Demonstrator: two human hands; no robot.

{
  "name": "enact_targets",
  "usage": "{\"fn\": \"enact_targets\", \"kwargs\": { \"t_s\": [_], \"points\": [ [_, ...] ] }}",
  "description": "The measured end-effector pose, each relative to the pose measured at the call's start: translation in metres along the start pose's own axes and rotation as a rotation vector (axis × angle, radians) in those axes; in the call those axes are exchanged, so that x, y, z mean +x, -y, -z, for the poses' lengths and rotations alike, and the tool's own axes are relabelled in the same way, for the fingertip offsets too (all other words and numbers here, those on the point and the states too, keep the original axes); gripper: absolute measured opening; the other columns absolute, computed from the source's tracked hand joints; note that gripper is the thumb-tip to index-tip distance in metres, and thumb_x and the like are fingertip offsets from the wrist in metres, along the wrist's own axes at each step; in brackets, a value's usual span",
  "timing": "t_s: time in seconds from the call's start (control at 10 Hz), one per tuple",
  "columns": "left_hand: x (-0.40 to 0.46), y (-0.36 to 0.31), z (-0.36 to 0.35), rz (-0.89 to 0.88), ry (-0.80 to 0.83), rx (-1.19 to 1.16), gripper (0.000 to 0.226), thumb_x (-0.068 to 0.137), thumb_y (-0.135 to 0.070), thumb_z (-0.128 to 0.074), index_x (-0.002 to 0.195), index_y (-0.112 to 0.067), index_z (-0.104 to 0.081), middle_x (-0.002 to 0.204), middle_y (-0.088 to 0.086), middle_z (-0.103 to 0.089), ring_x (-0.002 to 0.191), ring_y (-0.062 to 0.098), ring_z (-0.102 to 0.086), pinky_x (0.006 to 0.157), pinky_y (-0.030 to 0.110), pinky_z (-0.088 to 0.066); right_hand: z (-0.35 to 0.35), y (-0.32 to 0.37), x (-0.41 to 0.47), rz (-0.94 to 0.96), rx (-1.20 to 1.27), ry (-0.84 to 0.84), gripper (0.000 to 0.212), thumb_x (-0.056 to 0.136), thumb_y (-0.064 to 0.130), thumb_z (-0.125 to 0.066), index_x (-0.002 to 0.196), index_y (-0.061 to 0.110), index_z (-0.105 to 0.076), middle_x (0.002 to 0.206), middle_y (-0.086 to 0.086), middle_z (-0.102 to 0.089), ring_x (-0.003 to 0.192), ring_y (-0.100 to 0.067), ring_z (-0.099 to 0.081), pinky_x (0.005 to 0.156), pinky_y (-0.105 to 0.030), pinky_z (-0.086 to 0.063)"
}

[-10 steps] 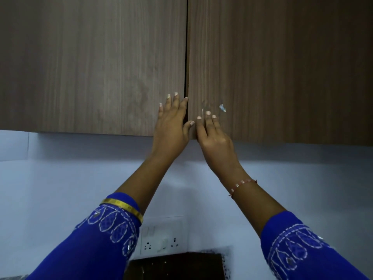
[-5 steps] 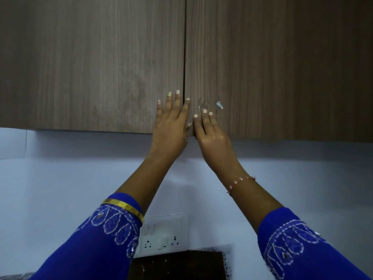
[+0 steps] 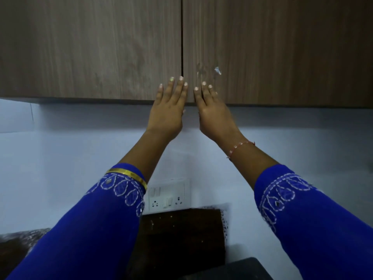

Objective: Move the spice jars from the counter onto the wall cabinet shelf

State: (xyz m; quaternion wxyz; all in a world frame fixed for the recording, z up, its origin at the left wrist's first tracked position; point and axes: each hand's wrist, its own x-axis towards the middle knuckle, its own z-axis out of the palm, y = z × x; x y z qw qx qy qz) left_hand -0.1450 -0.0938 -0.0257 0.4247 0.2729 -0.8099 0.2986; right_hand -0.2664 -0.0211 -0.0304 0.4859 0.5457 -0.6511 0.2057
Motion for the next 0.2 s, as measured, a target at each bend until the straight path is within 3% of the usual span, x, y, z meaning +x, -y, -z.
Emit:
{"fn": "enact_targets", "kwargs": {
  "t_s": [0.2],
  "points": [
    [-0.002, 0.001, 0.022, -0.023, 0.107, -0.078, 0.056, 0.101, -0.021, -0.024, 0.148, -0.008, 0.001, 0.159, 0.01, 0.005, 0.147, 0.025, 0.008, 0.118, 0.037, 0.005, 0.012, 0.0, -0.009, 0.01, -0.082, 0.082, 0.065, 0.096, 0.015, -0.042, 0.148, -0.001, -0.005, 0.157, -0.021, -0.004, 0.147, -0.033, -0.003, 0.119, -0.041, -0.004]
  ]
}}
